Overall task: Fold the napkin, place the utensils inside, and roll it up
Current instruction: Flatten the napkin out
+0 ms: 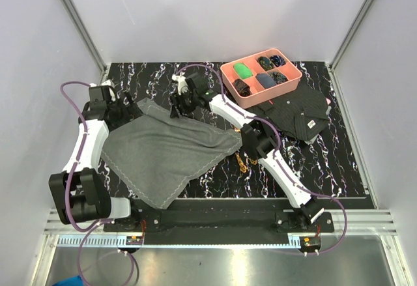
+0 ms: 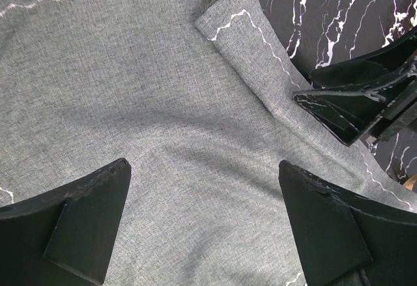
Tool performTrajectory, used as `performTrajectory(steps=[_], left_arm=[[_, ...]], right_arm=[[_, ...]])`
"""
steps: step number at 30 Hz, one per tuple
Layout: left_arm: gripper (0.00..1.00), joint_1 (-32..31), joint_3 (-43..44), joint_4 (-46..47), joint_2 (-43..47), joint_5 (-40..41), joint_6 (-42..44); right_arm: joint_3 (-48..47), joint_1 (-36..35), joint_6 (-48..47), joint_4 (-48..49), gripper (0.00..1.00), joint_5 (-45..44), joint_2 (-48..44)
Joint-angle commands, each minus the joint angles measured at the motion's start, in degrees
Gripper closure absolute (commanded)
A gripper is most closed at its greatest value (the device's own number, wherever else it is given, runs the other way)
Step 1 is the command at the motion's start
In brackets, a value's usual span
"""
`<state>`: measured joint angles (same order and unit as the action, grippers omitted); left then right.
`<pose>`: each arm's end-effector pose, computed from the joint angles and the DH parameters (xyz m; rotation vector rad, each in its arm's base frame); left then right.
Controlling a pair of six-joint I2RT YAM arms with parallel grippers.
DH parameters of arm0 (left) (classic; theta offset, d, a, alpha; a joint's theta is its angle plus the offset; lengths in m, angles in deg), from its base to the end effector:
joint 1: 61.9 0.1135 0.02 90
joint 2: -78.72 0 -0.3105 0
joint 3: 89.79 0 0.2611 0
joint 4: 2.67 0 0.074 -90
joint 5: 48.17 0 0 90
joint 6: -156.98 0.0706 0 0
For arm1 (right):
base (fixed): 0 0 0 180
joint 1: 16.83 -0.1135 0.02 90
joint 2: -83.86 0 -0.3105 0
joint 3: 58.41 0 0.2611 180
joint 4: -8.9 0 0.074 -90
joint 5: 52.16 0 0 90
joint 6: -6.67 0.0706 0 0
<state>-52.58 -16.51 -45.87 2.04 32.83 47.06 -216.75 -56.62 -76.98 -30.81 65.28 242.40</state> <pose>0.3056 0.0390 0.2957 -0.5303 2.3291 -0.2749 0.4978 0.4569 0.1385 -0.9301 2.1671 0.9553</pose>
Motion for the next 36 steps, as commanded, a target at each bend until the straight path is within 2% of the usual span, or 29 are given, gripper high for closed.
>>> performTrajectory(steps=[1, 2, 8, 11, 17, 25, 29, 36], left_arm=[[0.01, 1.14, -0.04, 2.14, -0.22, -3.75, -0.73], [0.01, 1.14, -0.13, 2.14, -0.22, -4.1, -0.82], [0.01, 1.58, -0.48, 2.4, 0.48, -4.8, -1.0], [0.01, 1.93, -0.48, 2.4, 0.4, -5.51, -1.26], [0.01, 2.89, -0.66, 2.4, -0.39, -7.53, -1.96], [0.01, 4.3, -0.75, 2.49, -0.31, -8.85, -2.31], [0.01, 5.0, -0.84, 2.75, -0.57, -9.29, -2.58], [0.01, 5.97, -1.01, 3.02, -0.31, -9.73, -2.75]], right_arm=[[0.74, -1.61, 1.03, -2.68, 0.41, -4.05, 0.89], [0.65, -1.61, 1.47, -2.76, 0.46, -4.67, 0.98], [-0.32, -1.61, 2.26, -3.55, 0.58, -8.28, 1.86], [-0.32, -1.52, 2.35, -4.43, 0.59, -9.51, 2.39], [-0.85, -1.96, 2.35, -6.19, 0.68, -11.36, 2.48], [-0.93, -2.13, 3.31, -7.86, 0.98, -11.36, 2.39], [-1.28, -2.22, 4.37, -7.86, 1.0, -12.5, 1.43], [-1.02, -1.52, 4.99, -6.46, 1.0, -27.16, -2.88]])
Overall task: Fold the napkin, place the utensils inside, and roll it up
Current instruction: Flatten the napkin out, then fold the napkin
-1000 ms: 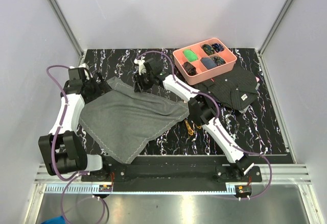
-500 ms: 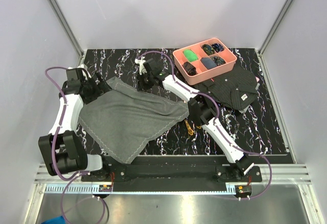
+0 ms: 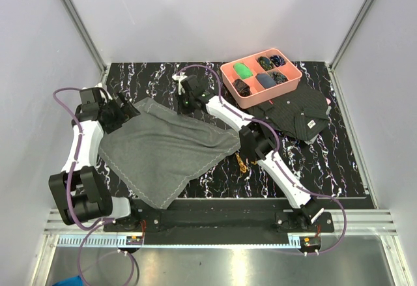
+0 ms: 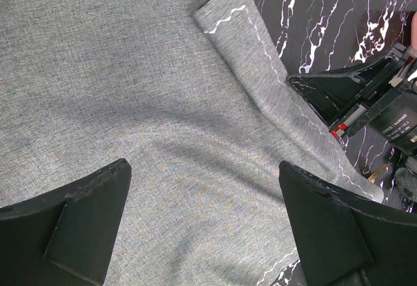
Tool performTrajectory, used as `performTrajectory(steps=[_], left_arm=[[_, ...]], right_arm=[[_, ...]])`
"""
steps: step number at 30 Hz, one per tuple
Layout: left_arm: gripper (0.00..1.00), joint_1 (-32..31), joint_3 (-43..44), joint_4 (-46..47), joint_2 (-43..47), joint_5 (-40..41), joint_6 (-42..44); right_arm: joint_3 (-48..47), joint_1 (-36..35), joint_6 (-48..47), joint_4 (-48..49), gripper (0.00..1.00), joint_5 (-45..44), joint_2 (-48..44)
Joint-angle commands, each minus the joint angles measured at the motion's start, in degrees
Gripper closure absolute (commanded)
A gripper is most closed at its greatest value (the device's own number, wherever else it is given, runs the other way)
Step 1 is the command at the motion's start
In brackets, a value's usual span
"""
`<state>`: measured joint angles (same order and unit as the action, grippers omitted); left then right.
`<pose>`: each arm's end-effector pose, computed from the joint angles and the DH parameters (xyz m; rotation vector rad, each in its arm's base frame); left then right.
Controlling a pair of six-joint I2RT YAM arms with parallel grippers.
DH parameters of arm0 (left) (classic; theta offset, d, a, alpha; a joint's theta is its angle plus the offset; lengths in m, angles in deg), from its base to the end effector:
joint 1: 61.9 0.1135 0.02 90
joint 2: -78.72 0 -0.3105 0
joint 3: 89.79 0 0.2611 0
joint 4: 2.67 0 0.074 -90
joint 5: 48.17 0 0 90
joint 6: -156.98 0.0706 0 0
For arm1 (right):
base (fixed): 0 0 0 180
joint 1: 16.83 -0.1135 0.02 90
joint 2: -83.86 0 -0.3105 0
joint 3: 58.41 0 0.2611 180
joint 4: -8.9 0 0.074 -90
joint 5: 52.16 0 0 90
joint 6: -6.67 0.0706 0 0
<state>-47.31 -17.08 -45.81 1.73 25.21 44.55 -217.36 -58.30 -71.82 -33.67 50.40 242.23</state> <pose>0.3015 0.0576 0.2922 -0.6295 2.3086 -0.4118 0.4963 0.4591 0.1350 -0.7308 2.2782 0.7101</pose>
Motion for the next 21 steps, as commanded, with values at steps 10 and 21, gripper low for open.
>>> performTrajectory(steps=[10, 21], left_arm=[[0.01, 1.32, -0.97, 3.48, 0.0, -3.15, -0.68], [0.01, 0.09, -2.02, 4.36, -0.18, -3.52, -1.38]], right_arm=[[-0.32, 6.05, 4.84, -1.92, 1.0, -16.86, -3.33], [-3.22, 10.27, 3.8, -1.66, 0.82, -8.61, -0.78]])
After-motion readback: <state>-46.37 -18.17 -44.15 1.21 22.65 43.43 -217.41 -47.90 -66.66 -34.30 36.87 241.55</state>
